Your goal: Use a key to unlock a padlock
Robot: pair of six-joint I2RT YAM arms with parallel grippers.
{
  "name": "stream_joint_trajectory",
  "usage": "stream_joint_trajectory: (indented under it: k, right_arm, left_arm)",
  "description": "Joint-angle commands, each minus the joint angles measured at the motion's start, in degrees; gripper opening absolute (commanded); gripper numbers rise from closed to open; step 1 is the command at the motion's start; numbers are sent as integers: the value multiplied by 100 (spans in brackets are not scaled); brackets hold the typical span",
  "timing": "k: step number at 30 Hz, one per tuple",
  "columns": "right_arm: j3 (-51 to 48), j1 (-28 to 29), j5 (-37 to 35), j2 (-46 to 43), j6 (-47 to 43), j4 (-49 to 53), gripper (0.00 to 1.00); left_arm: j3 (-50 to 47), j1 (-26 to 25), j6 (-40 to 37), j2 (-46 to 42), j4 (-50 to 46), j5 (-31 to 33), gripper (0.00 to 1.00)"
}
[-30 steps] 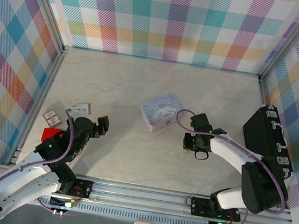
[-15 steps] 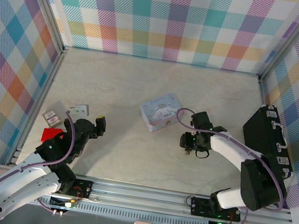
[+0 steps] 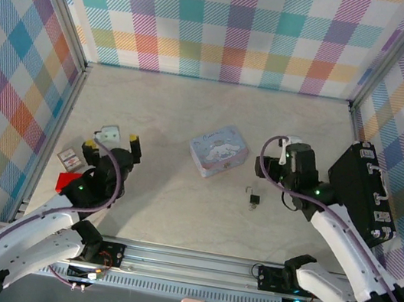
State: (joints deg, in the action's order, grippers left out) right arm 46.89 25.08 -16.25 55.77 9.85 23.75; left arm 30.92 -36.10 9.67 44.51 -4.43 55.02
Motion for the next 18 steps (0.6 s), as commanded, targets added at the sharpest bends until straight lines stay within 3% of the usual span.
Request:
stream_joint_trajectory:
  k: [1,6,11,18]
  right_arm:
    - [-372,-68,-870,-21,-699,-940,96]
    - [-928,-560,-1018,274,-707,-1994,100]
    - [-1549,-1082,-826,910,-906,-3452,99]
    - [-1923,-1657,-533,1836,-1160,-4890,99]
  left_arm:
    - [-219,421,-1141,728,1917,-46,100]
    - [-499,1248,-1529,2076,3221,-956,100]
    - [-880,1962,-1547,2834,4326,-2602,100]
    - [-1167,2389,-1601,3632,5406,-3423,100]
